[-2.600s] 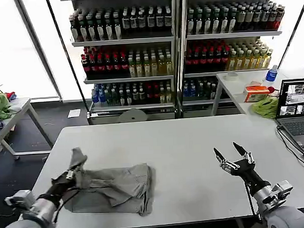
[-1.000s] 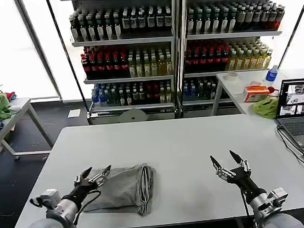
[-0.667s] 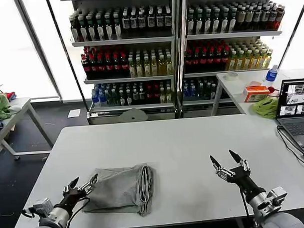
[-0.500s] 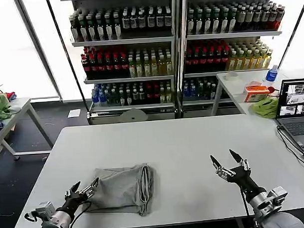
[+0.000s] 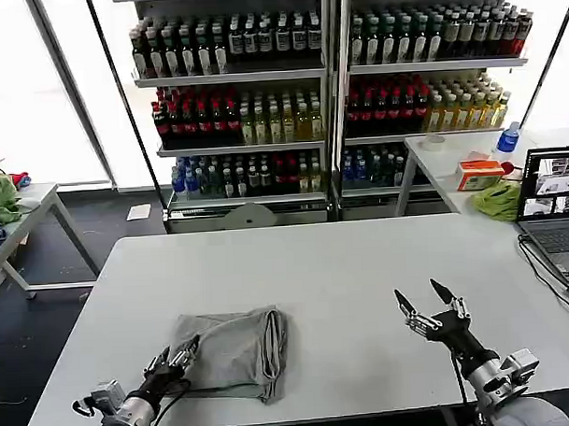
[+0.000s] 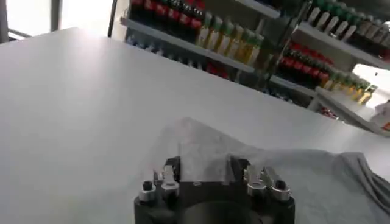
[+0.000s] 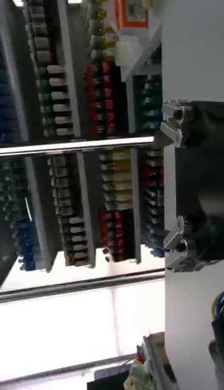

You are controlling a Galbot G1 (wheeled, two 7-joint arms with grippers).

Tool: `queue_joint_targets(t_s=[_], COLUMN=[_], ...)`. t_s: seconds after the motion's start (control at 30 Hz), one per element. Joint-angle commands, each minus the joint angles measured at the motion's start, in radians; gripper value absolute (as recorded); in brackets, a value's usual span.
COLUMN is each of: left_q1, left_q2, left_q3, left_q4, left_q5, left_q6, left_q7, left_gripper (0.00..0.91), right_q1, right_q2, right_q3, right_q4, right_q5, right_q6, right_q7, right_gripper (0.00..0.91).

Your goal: Fold and organize the clothes.

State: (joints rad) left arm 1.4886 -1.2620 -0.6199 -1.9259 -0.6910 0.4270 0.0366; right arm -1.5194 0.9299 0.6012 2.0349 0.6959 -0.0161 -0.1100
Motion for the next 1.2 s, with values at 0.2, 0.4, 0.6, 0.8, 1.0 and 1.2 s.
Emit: queue_joint_targets(t_s=[0.2,0.4,0.6,0.8,1.0,1.2], left_q1=[0.001,0.015,0.043,0.101,0.151,0.16], left_q2=[-0.027,-0.044,-0.013,0.182,0.371,0.435], left_q3=[0.018,-0.035,-0.257,-0.49,-0.641,-0.671], left_q4=[-0.015,-0.036,-0.031,0.012,0.062,-0.041], left_q5=[-0.019,-0.034,-0.084,-0.109,-0.096,-0.122], left_q6=[0.003,-0.001,-0.01,0.005,0.013,0.055], left_q7=[-0.001,-0.009,0.001,0.039,0.059,0.032], left_gripper=[0.03,0.03,0.03,0.03,0.03,0.03], right_q1=[0.002,0.01,0.03,0.05,0.063,0.078], right_q2=[0.001,-0.001,-0.001,0.004,0.017,0.03], right_q3=[-0.003,-0.003,-0.009,-0.024,-0.045,-0.059], right_q4=[-0.001,-0.002,-0.006,-0.024,-0.036,-0.047], right_q5=[0.0,0.003,0.009,0.01,0.009,0.009], right_q6=[0.001,0.001,0.001,0.011,0.023,0.031], right_q7=[0.001,0.001,0.001,0.001,-0.002,-0.002], right_gripper=[0.907,0.907,0.907,0.907,0.907,0.907])
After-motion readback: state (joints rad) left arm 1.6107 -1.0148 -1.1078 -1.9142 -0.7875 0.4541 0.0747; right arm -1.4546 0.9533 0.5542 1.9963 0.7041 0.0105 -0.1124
